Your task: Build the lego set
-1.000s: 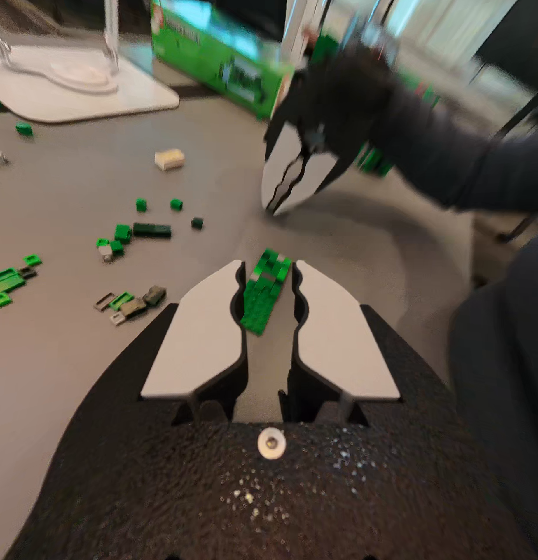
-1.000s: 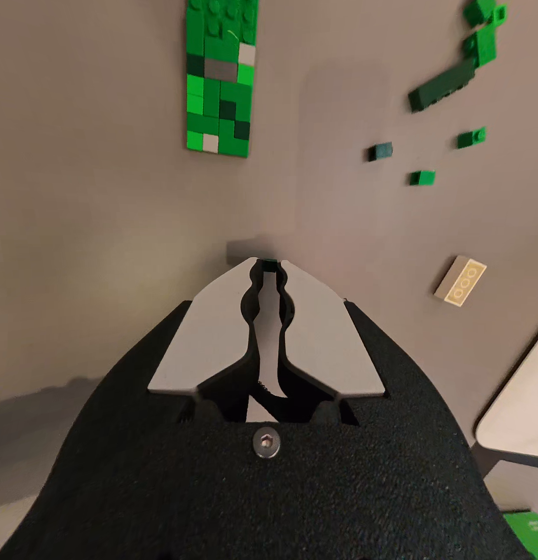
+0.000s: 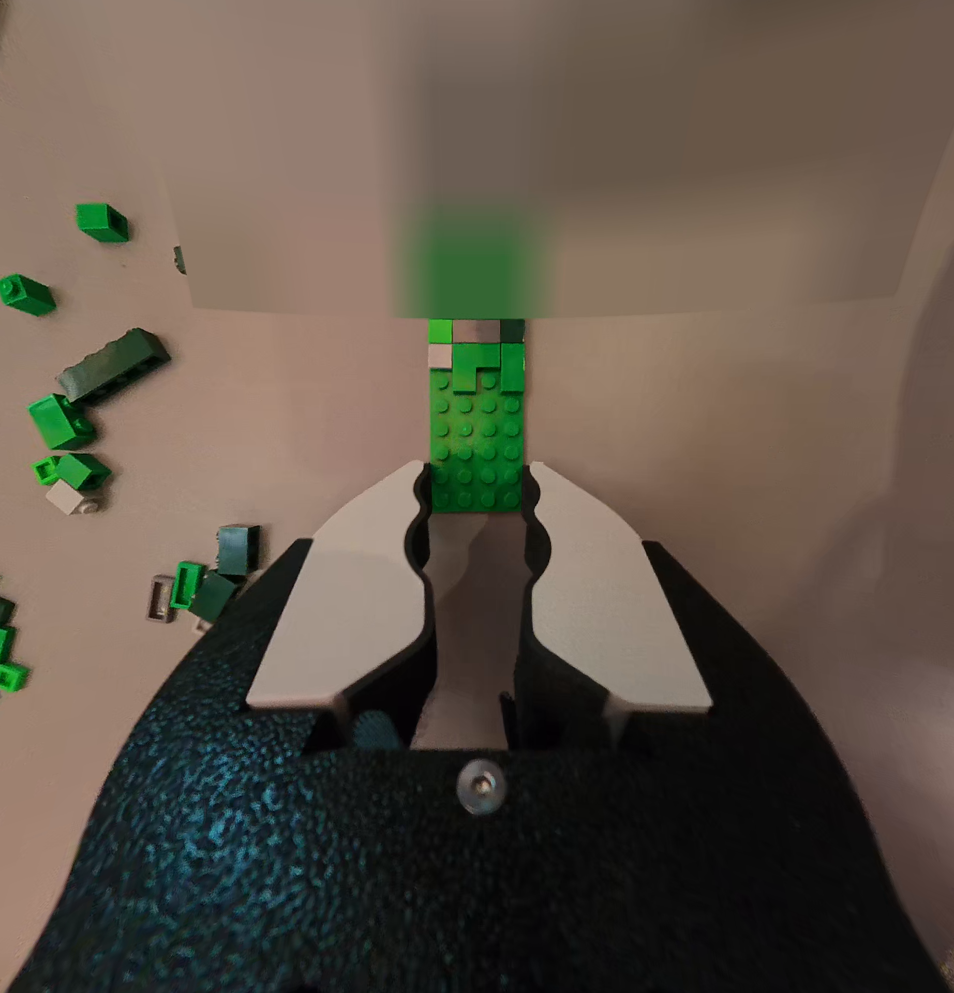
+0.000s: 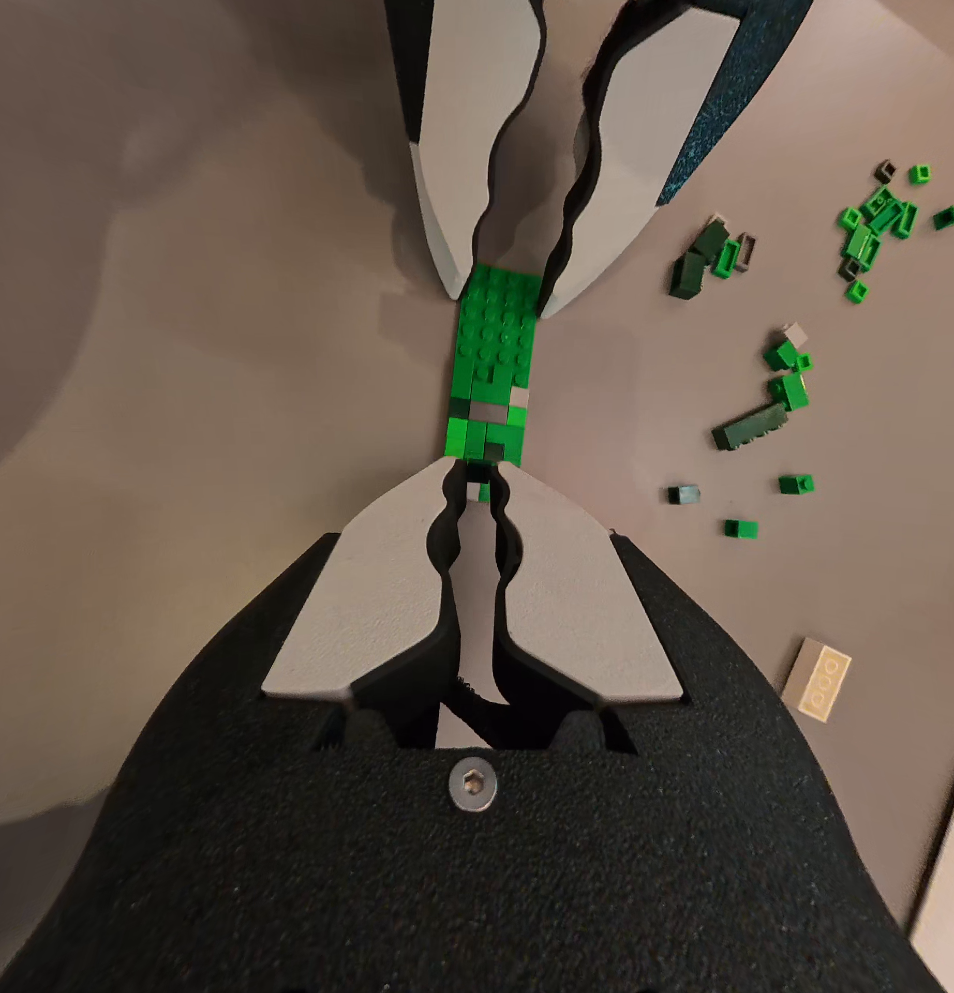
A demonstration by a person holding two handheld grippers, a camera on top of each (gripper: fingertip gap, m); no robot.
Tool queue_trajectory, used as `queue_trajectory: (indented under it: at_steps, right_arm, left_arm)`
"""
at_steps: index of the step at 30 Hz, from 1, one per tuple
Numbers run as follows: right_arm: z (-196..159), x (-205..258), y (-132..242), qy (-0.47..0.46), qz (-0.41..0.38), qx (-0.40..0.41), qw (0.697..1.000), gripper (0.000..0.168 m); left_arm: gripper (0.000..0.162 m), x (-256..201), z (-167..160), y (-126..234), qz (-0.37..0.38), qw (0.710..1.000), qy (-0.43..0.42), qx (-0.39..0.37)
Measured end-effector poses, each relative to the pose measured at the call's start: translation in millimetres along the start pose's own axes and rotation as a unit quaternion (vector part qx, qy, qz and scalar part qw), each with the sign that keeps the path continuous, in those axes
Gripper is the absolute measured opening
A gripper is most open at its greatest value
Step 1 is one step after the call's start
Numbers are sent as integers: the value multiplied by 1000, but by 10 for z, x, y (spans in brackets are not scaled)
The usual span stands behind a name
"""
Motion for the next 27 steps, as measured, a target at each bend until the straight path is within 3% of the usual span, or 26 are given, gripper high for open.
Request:
queue_trajectory:
  at_steps: [13, 19, 27]
  right_arm:
    - [198, -24, -352, -6, 20, 30, 999, 8]
    - [204, -27, -369, -15, 18, 30, 999, 8]
    - [117, 33, -211, -41, -6, -18, 999, 23]
  left_arm:
    - [31, -88, 51, -36, 15, 1000, 17, -14]
    - [31, -92, 42, -36, 17, 999, 24, -21]
    - [31, -89, 35, -37, 16, 999, 30, -26]
Point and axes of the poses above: each gripper's, where its closed fingertips meet, y back along the fingers, z out of its top, x = y × z across the jaws, the point moved 7 cm from there along y, back along the fingers, and after that the axes turned 7 degrees about z, right-handed, at the moved point
